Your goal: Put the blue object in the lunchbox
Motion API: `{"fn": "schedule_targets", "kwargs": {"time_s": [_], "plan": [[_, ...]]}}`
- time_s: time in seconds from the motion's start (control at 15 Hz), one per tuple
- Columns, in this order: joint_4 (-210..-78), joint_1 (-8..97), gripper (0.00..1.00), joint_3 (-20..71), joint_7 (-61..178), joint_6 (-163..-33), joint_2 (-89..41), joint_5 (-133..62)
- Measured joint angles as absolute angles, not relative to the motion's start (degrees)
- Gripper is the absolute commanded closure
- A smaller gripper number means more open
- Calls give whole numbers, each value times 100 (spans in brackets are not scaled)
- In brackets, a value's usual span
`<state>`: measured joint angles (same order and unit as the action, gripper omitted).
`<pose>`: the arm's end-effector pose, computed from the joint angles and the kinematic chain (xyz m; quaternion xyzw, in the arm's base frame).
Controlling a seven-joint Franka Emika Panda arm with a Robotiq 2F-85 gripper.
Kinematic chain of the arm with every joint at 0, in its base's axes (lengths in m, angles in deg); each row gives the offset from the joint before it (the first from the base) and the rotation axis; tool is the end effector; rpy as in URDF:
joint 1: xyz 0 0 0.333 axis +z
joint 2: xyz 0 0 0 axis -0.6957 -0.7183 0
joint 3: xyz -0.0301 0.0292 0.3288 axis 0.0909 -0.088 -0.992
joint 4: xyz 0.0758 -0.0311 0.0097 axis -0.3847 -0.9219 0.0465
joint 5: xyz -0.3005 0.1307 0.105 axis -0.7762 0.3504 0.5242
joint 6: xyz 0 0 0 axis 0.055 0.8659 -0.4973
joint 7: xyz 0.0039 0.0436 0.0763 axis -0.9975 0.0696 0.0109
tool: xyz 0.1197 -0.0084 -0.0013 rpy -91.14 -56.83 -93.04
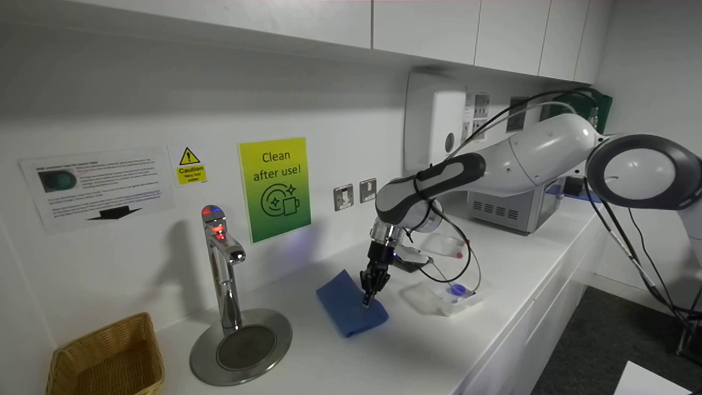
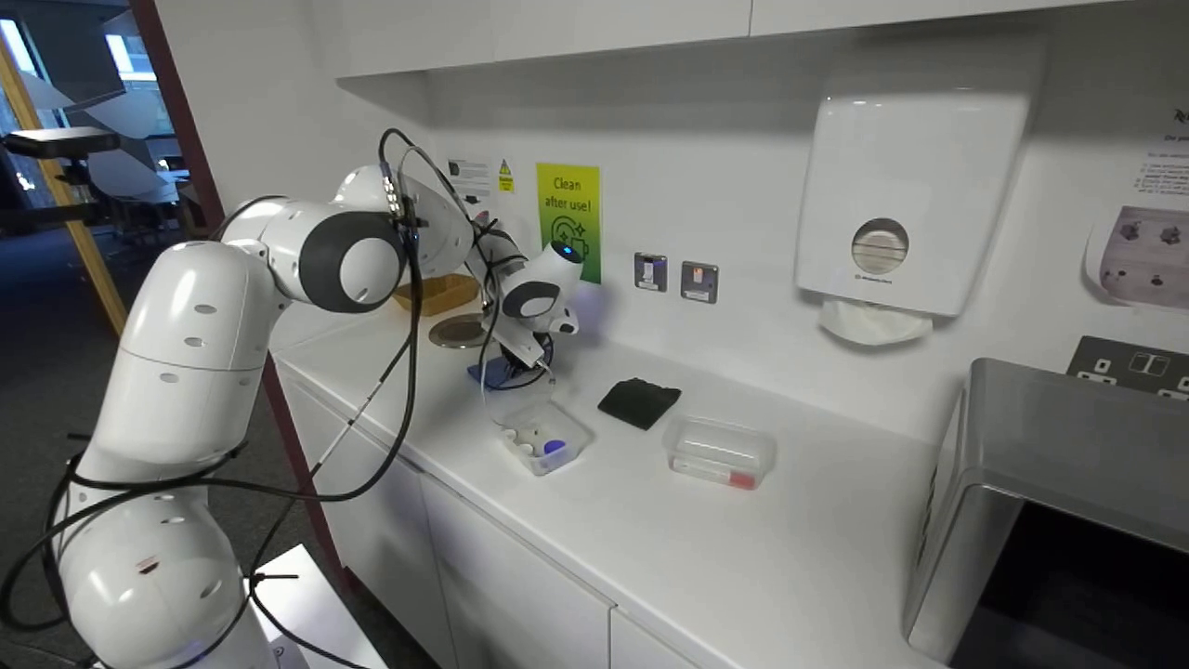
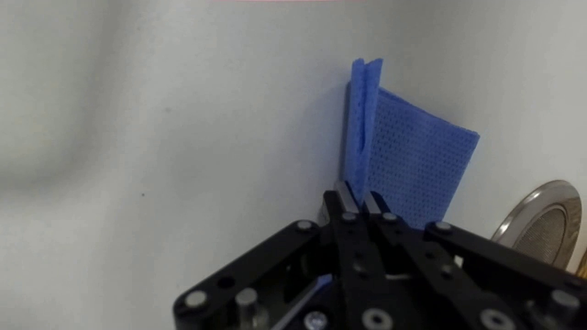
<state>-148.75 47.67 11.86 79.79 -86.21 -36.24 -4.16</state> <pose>0.6161 0.1581 0.3386 -0.9637 -0.1071 0.0221 0.2437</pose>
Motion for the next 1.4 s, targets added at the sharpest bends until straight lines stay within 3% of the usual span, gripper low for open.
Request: {"fn": "schedule_targets", "kwargs": {"time_s": [0.73,1.4], "plan": [[-15515,4941,99,868,8048,-8886,-2728,-762],[-16372,5359,99,839,7853,-7800,-1230,-2292]]}}
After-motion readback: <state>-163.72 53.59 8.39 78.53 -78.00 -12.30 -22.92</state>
